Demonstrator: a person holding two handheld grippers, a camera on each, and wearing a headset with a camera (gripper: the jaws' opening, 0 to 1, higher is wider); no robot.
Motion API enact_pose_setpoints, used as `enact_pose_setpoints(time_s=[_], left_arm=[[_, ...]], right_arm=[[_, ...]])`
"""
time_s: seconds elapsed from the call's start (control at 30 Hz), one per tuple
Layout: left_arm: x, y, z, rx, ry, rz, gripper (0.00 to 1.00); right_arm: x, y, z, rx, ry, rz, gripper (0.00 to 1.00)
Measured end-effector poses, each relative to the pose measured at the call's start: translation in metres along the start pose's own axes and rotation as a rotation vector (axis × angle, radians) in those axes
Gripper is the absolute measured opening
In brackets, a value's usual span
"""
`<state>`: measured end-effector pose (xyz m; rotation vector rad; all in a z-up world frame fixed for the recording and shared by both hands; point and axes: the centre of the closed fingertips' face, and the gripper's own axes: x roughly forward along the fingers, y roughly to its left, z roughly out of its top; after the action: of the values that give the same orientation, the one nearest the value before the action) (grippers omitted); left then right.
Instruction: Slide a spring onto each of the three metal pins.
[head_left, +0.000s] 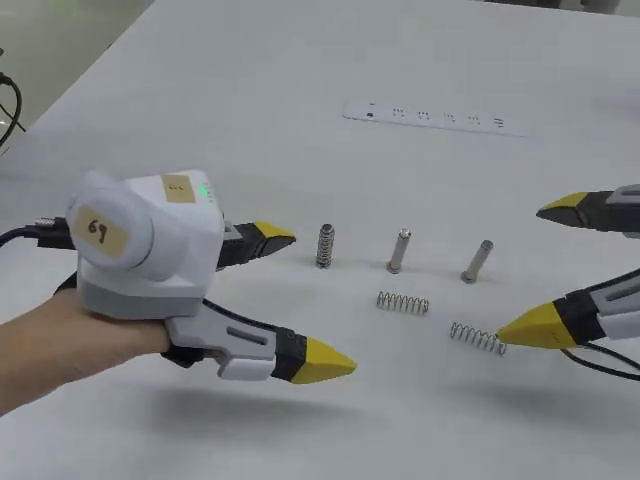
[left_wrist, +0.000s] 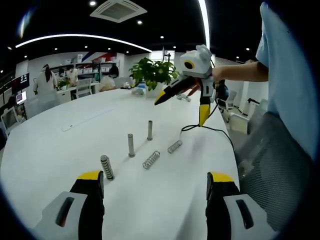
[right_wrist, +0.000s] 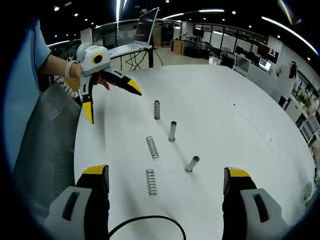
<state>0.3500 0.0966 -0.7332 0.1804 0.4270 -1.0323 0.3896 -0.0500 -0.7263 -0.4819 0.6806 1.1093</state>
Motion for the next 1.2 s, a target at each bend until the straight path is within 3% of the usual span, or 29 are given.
enact_pose_setpoints(time_s=[0.23,0.63,0.93,1.2], left_arm=[[0.01,-0.004,-0.001,0.012,0.013,-0.025,0.8],[0.037,-0.005,0.002,0.026,0.011,-0.062,0.76],[0.052,0.002,-0.005,0.033,0.014,-0.064,0.66],[0.068,0.003,-0.008,0.054,0.01,-0.071,0.48]], right_arm=[[-0.012,0.007,-0.02,0.053,-0.009,-0.023,0.93],[-0.026,0.006,-0.032,0.112,-0.044,-0.073,0.92],[-0.03,0.013,-0.04,0.138,-0.044,-0.083,0.91],[-0.034,0.019,-0.042,0.16,-0.053,-0.089,0.9]])
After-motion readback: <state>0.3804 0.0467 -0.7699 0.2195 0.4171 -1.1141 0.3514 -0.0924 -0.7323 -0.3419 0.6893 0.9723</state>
